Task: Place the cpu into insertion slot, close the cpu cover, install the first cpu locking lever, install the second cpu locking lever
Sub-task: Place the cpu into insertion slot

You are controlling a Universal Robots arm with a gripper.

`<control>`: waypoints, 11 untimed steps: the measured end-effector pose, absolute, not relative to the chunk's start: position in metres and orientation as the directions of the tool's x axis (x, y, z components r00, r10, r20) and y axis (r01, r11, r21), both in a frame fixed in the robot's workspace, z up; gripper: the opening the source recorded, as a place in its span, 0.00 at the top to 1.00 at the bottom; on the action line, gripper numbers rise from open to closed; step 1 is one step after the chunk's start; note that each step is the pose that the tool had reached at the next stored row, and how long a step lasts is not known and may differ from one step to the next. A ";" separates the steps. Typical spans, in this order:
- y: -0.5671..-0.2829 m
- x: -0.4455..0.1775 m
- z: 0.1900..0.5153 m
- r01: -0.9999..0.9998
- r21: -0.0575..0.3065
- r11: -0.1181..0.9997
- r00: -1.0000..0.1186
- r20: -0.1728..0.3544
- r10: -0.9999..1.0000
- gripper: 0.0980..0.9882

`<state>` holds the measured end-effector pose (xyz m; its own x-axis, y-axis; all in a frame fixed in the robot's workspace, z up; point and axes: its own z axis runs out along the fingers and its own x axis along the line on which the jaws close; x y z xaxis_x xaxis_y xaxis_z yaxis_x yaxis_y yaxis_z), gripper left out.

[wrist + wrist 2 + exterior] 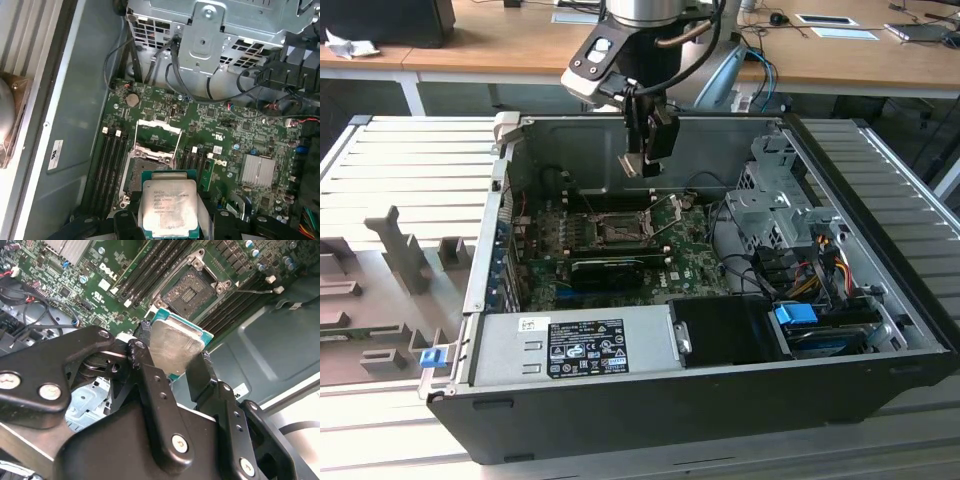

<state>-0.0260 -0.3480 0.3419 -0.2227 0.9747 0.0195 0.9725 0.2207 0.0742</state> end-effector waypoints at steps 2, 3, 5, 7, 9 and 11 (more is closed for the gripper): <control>-0.348 -0.026 0.340 0.973 0.074 0.220 -0.222 0.020 0.975 0.52; -0.348 -0.026 0.338 0.974 0.070 0.217 -0.219 0.019 0.976 0.52; -0.347 -0.026 0.333 0.984 0.066 0.164 -0.165 0.019 0.986 0.52; -0.347 -0.026 0.328 0.993 0.066 0.095 -0.097 0.019 0.995 0.52; -0.347 -0.026 0.326 0.995 0.066 0.070 -0.071 0.019 0.997 0.52; -0.347 -0.026 0.324 0.996 0.066 0.055 -0.056 0.019 0.998 0.52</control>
<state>-0.0260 -0.3473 0.3241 -0.0561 0.9983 0.0186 0.9963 0.0547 0.0660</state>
